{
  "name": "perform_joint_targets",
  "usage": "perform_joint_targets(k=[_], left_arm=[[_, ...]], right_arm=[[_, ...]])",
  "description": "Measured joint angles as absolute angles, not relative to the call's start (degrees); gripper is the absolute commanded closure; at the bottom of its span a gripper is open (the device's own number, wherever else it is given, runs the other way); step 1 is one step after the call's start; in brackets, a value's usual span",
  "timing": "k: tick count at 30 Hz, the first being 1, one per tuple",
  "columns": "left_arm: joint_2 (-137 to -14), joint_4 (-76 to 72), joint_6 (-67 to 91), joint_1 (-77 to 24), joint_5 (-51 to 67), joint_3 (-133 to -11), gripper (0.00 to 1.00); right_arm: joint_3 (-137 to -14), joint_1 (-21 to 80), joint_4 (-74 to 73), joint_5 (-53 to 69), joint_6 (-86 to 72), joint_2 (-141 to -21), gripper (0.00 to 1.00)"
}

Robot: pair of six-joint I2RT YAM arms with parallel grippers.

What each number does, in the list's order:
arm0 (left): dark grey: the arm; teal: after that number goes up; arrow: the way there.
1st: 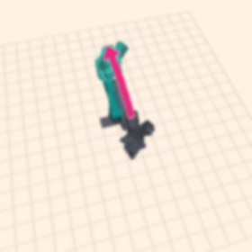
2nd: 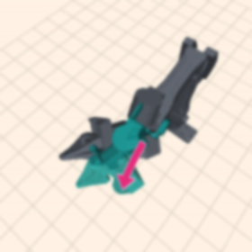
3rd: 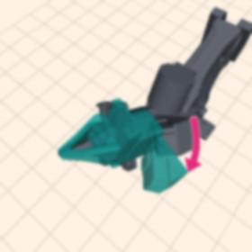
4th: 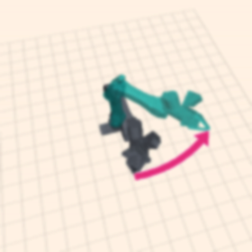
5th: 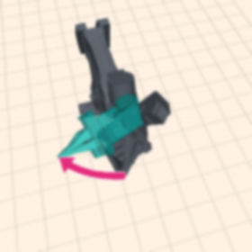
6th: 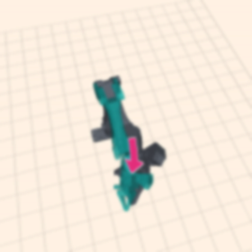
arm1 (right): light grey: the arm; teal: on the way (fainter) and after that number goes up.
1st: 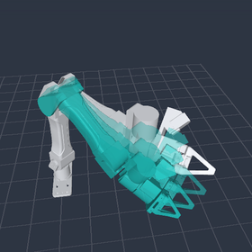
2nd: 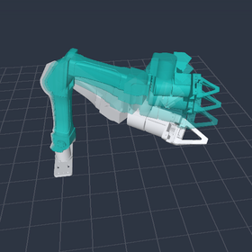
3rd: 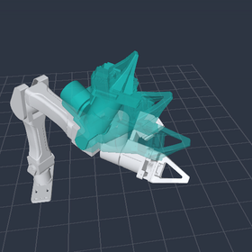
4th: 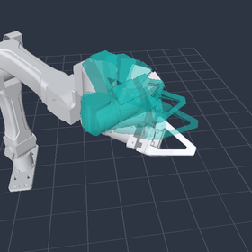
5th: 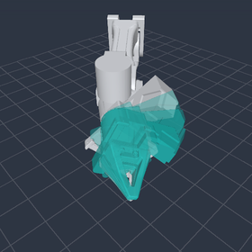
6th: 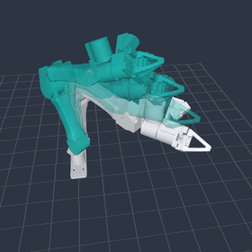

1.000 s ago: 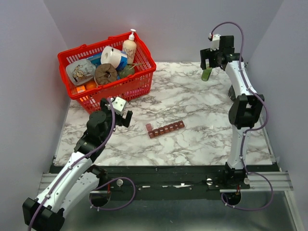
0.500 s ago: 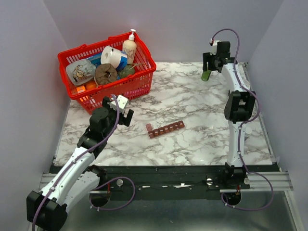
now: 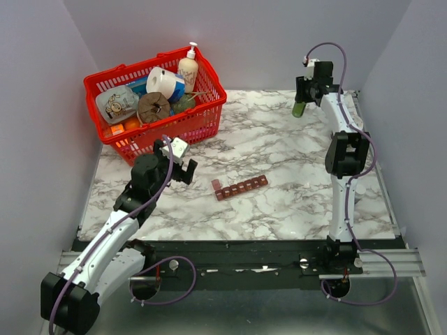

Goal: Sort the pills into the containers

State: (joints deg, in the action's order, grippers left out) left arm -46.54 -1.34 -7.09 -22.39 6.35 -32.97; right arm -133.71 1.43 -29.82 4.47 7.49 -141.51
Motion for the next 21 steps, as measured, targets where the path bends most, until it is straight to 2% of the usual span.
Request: perform_joint_targets(k=[5,10,14,18,21], left_arm=[[-51.0,-1.5,-5.5,-21.7,14.7,-33.0,0.01],[-52.9,-3.6,-3.6,-21.7,26.4,-33.0,0.01],[-52.9,-8.0,-0.9,-22.1,32.9,-32.9,0.01],[-53.6,-10.6,1.2,-24.8,35.2,-32.9,0.01],[-54.2,-11.1,1.7,-29.3,35.1,-32.9,0.01]], right_arm=[[-124.5,1.4,-27.5,9.4,10.2,-135.5,0.78],[-104.2,1.4,-30.3,22.9,19.9,-117.4,0.79],[-93.5,2.3,-35.8,32.8,32.1,-101.8,0.80],[-80.3,5.9,-38.6,37.0,43.4,-88.9,0.80],[-67.7,10.0,-39.2,37.6,48.6,-83.4,0.79]])
